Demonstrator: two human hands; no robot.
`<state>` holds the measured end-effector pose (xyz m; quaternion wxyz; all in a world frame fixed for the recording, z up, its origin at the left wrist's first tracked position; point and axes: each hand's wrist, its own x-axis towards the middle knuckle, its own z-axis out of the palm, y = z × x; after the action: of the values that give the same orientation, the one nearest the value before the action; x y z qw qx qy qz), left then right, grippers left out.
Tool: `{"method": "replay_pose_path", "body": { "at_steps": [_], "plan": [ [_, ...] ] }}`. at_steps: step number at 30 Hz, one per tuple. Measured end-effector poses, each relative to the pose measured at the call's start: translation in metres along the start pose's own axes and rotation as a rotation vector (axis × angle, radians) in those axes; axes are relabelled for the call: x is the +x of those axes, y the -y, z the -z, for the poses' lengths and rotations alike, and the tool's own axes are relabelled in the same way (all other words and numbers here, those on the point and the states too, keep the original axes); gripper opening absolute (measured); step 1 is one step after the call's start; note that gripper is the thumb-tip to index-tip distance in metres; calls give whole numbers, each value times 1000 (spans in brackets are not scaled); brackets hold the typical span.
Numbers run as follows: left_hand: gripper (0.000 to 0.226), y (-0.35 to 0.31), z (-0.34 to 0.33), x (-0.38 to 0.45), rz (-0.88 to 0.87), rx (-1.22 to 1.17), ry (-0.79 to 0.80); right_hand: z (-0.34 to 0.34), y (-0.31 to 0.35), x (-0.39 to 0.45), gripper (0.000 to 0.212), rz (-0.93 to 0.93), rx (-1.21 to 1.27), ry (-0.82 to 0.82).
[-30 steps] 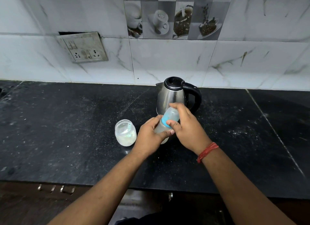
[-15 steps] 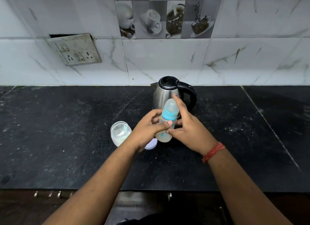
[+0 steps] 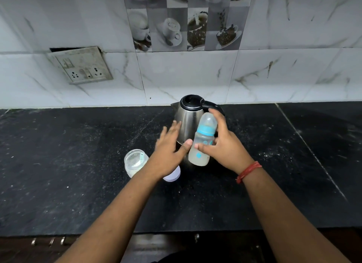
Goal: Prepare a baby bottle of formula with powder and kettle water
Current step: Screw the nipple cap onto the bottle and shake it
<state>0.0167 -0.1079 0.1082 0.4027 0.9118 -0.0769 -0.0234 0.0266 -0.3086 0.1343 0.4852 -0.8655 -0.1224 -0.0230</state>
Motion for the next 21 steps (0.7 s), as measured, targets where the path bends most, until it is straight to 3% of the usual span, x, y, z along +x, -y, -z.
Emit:
{"method": "replay_pose_path", "body": {
  "at_steps": [3, 10, 16, 17, 19, 21],
  "plan": [
    [96, 11, 6, 10, -34, 389, -60, 10, -3, 7, 101, -16, 15, -3],
    [89, 13, 17, 27, -48, 602, -170, 34, 0, 26, 93, -26, 159, -36],
    [82, 8, 31, 38, -20, 561, -180, 53, 5, 42, 85, -18, 538, -602],
    [82, 6, 32, 41, -18, 550, -183, 45, 3, 43, 85, -48, 471, -578],
    [82, 3, 32, 46, -20, 541, -185, 28, 0, 41, 86, -102, 265, -329],
    [82, 2, 34, 48, -26, 540, -186, 21, -5, 41, 83, -123, 313, -272]
  ]
}}
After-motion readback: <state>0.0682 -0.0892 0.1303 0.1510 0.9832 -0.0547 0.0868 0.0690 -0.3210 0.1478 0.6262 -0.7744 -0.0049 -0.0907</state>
